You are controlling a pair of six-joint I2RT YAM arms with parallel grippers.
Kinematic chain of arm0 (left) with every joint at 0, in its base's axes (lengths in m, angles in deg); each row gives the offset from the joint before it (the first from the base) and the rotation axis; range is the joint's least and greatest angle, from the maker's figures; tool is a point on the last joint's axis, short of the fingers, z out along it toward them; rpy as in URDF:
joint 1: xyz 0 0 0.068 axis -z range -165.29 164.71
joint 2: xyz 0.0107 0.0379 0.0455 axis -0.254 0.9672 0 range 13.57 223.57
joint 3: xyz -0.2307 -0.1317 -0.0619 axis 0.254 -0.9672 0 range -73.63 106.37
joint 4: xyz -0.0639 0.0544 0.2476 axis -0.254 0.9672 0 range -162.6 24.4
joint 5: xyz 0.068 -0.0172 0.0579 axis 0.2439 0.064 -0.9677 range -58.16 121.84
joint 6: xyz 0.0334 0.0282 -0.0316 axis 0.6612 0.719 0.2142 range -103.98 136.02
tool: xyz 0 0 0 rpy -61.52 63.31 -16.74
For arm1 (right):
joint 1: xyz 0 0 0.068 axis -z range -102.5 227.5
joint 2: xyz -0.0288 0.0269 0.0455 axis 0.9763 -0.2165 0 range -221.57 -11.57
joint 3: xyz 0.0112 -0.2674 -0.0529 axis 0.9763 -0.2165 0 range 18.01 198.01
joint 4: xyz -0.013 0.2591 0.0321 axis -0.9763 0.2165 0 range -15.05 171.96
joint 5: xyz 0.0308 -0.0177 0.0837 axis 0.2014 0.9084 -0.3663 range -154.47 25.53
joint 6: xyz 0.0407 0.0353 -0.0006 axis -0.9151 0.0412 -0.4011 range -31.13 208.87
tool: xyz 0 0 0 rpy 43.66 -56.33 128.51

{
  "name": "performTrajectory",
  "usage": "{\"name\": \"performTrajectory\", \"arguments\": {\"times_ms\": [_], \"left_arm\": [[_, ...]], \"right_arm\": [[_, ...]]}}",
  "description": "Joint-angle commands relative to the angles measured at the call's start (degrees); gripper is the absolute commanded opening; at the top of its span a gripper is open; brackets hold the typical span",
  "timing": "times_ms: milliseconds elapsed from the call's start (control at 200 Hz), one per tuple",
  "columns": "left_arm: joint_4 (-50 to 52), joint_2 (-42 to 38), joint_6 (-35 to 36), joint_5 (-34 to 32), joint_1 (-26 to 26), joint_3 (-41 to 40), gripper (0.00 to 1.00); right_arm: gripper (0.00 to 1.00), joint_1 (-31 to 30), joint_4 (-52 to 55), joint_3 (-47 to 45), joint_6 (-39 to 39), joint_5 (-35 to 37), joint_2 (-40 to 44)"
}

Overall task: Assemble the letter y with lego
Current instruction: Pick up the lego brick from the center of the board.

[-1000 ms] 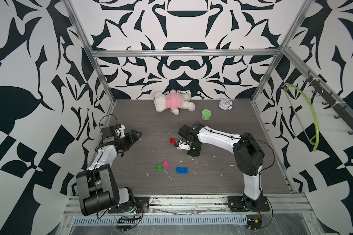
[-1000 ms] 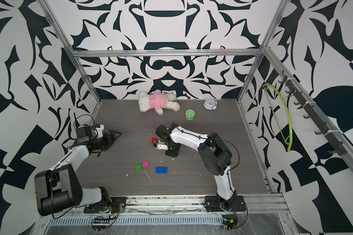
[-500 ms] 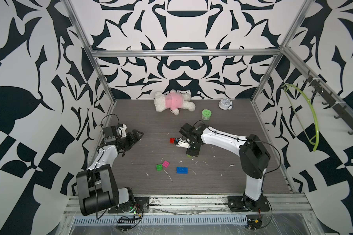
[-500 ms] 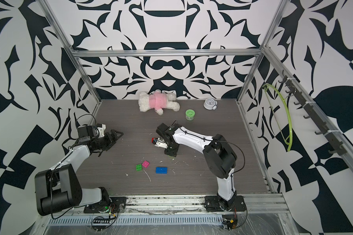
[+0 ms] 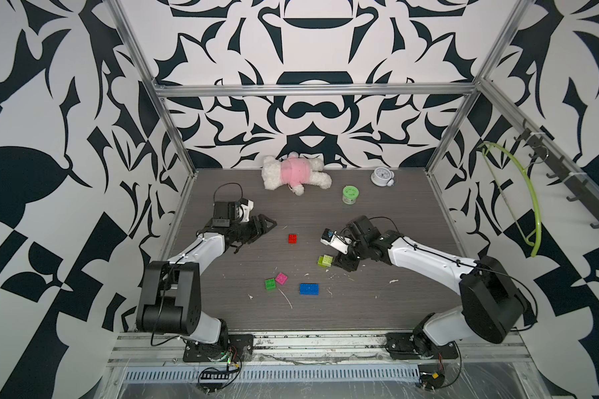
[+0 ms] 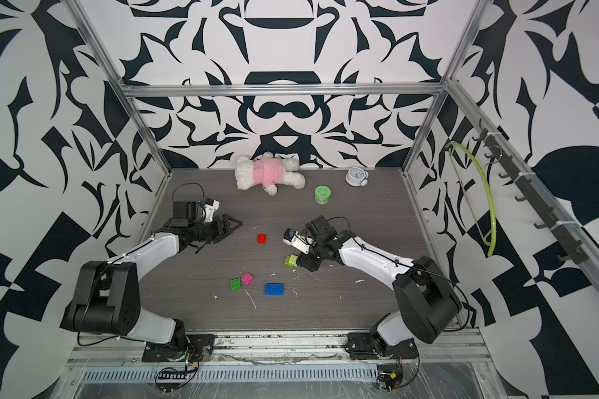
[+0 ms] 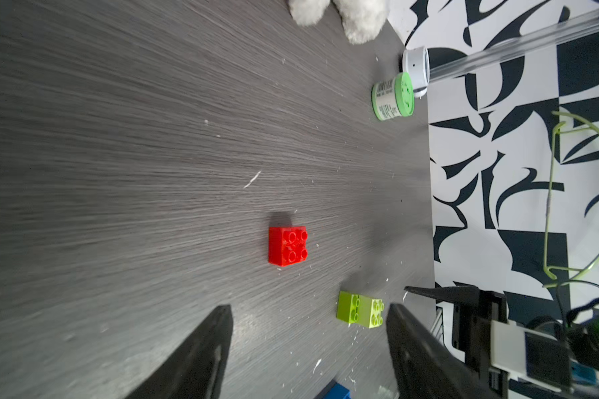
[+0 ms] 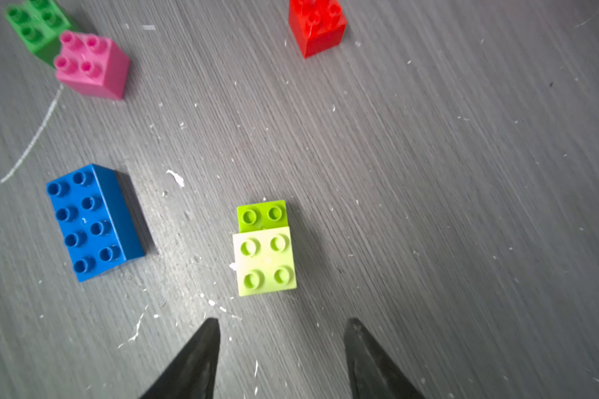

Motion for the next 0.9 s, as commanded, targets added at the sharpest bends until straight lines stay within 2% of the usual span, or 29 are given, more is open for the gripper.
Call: {"name": "performTrajectory", "arguments": {"times_ms": [0,255,490,780,895], "left_arm": [[-4.64,3.58,-3.78,-0.73,1.61,0.54,0.75],[-11.55,6.61,-6.28,-2.63,2.83,-3.00,0.76],[-12.70,5.47,-5.15,-4.97,2.95,-5.94,0.76],[-13.45,5.34,-5.74,-5.07,3.46,-7.24,0.76],[-14.03,5.47,-5.93,-5.20,4.16,-7.59,0.76]], "right_arm": [[0.60,0.43,-11.01,-2.18,2.87,-6.94,1.05],[0.62,0.39,-10.89,-1.17,5.05,-8.43,-2.40],[0.62,-1.09,-3.92,3.97,6.62,-5.18,-6.98],[0.61,-3.77,-2.58,6.78,8.32,-1.19,-11.14],[0.57,-4.30,-1.73,7.83,9.17,-0.26,-12.49]]}}
